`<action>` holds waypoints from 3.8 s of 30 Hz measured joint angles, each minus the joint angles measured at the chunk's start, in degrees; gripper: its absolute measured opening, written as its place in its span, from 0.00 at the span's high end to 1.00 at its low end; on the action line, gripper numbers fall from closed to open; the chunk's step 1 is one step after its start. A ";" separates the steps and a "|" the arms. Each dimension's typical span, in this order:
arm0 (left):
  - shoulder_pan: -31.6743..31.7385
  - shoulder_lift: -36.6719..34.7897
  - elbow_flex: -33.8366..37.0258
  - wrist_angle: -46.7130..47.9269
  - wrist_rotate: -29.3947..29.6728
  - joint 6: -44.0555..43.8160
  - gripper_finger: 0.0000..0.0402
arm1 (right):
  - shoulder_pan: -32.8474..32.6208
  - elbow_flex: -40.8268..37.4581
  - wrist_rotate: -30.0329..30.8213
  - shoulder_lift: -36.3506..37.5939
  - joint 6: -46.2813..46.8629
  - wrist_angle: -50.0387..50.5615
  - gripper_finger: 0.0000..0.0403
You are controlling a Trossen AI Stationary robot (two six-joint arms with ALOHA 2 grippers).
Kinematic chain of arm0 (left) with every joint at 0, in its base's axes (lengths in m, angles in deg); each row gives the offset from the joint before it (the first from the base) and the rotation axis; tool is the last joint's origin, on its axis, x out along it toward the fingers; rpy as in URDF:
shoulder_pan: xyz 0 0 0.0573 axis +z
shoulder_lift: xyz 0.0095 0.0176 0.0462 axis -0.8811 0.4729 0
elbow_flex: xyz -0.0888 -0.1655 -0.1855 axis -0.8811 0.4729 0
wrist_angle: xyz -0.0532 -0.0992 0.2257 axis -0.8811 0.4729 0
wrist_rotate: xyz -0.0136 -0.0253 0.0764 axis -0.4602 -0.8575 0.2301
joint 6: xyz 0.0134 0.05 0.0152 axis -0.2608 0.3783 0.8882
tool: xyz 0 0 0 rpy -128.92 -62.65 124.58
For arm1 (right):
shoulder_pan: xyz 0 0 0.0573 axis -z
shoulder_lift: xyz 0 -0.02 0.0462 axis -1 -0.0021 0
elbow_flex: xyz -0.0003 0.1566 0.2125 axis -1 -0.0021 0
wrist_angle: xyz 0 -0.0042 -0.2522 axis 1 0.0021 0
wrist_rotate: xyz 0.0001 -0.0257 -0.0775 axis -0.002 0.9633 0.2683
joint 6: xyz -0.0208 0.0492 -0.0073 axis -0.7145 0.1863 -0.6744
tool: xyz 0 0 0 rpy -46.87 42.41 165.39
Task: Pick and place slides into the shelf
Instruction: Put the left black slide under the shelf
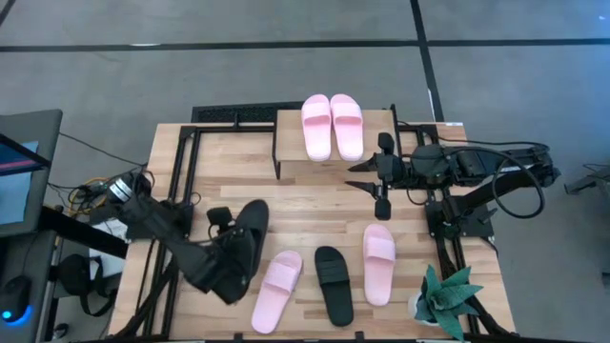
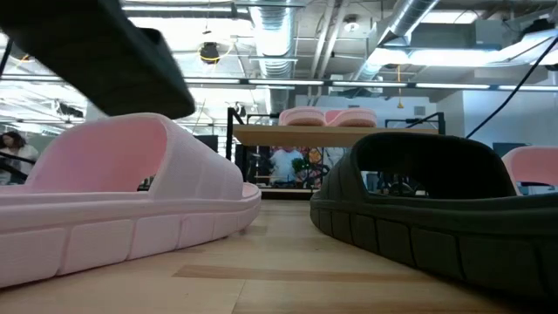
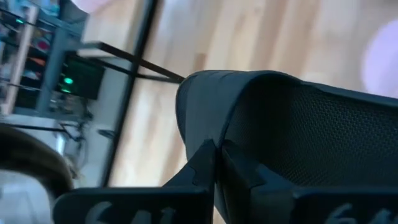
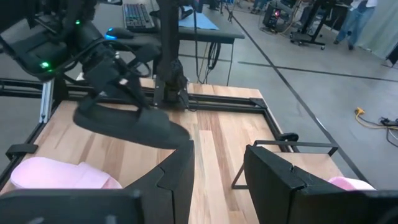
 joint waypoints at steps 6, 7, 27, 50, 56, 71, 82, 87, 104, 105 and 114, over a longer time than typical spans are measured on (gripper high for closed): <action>6.12 -0.20 0.00 -1.11 2.97 7.22 1.00 | 0.01 0.00 0.00 0.00 0.00 -0.04 0.69; 7.12 -0.20 0.00 -2.16 3.41 8.88 1.00 | 0.00 0.00 0.00 0.00 0.00 -0.04 0.69; 22.67 -0.20 0.00 -35.33 -1.78 47.64 1.00 | 0.01 0.00 0.00 0.00 -0.48 -0.06 0.69; 32.05 6.38 -0.02 -51.34 -9.18 58.15 1.00 | 0.03 0.00 0.00 0.02 0.00 -0.09 0.69; 32.30 9.89 -0.02 -52.41 -7.34 55.99 1.00 | 0.03 0.00 0.01 0.02 1.07 -0.09 0.69; 35.67 14.20 0.55 -51.41 -6.37 53.41 1.00 | 0.03 0.02 0.05 0.04 3.03 -0.02 0.69; 38.62 14.20 0.63 -50.43 -6.63 54.55 1.00 | 0.03 0.02 0.05 0.02 3.13 -0.04 0.69; 39.63 14.28 0.63 -50.07 -9.02 57.03 1.00 | 0.03 0.02 0.07 0.02 3.10 -0.04 0.69; 39.68 19.36 0.52 -49.43 -9.19 59.82 1.00 | 0.03 0.02 0.20 0.02 3.06 0.46 0.69; 39.76 19.36 0.52 -49.55 -9.14 60.31 1.00 | 0.03 0.02 0.20 0.02 3.06 0.46 0.69; 41.63 19.47 0.55 -50.59 -7.86 61.86 1.00 | 0.03 0.02 0.22 0.02 3.73 0.42 0.69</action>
